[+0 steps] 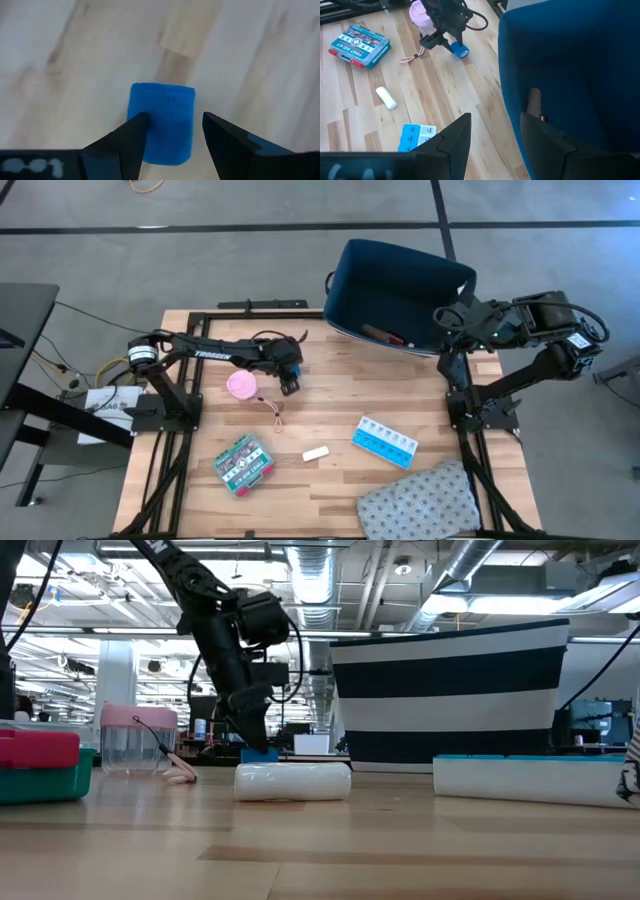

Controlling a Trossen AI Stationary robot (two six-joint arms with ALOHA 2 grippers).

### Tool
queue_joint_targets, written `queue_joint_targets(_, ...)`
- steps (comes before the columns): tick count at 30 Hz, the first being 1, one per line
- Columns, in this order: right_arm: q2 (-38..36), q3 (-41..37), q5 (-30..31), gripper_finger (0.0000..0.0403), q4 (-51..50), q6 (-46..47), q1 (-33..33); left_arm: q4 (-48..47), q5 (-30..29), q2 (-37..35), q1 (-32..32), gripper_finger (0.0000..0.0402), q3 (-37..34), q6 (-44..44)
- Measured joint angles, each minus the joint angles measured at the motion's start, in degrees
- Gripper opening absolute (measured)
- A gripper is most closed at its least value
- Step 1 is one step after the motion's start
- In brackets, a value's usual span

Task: Pick & place medical supplies in basket/bin
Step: Put the blue bandage into the blue bin

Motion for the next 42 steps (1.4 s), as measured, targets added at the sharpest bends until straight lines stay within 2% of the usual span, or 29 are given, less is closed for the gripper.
queue_joint_targets(12, 0.00, 0.00, 0.00, 0.0163, 0.00, 0.02, 0.00, -0.53, -1.06, 0.05, 3.76, 0.0172, -0.25, 2.15)
queue_joint_targets(15, 0.00, 0.00, 0.00, 0.0163, 0.00, 0.03, 0.00, -0.50, -0.92, 0.05, 4.31, 0.0150, -0.25, 2.61)
queue_joint_targets(19, 0.00, 0.00, 0.00, 0.0163, 0.00, 0.04, 0.00, -0.39, 0.24, 0.05, 4.42, 0.0099, -0.25, 3.17)
queue_joint_targets(22, 0.00, 0.00, 0.00, 0.0163, 0.00, 0.04, 0.00, 0.18, 2.85, 0.05, 4.19, 0.0062, -0.25, 1.43)
queue_joint_targets(24, 0.00, 0.00, 0.00, 0.0163, 0.00, 0.04, 0.00, 0.85, 6.60, 0.05, 3.58, 0.0049, -0.16, -0.73)
queue_joint_targets(29, 0.00, 0.00, 0.00, 0.0163, 0.00, 0.07, 0.00, 2.57, 16.32, 0.03, 0.21, 0.0060, 2.97, -4.30)
queue_joint_targets(33, 0.00, 0.00, 0.00, 0.0163, 0.00, 0.07, -0.01, 7.84, 18.94, 0.03, -4.78, 0.0067, 8.44, -4.83)
queue_joint_targets(36, 0.00, 0.00, 0.00, 0.0163, 0.00, 0.07, 0.00, 10.94, 16.74, 0.01, -8.47, 0.0063, 15.03, -1.49)
queue_joint_targets(40, 0.28, 0.01, 0.01, 0.0163, 0.00, 0.07, -0.01, 12.72, 3.09, -0.03, -11.50, 0.0062, 26.21, 5.46)
queue_joint_targets(42, 0.51, 0.00, 0.00, 0.0163, 0.02, 0.07, 0.00, 13.52, -0.76, -0.12, -11.76, 0.0065, 30.54, 8.37)
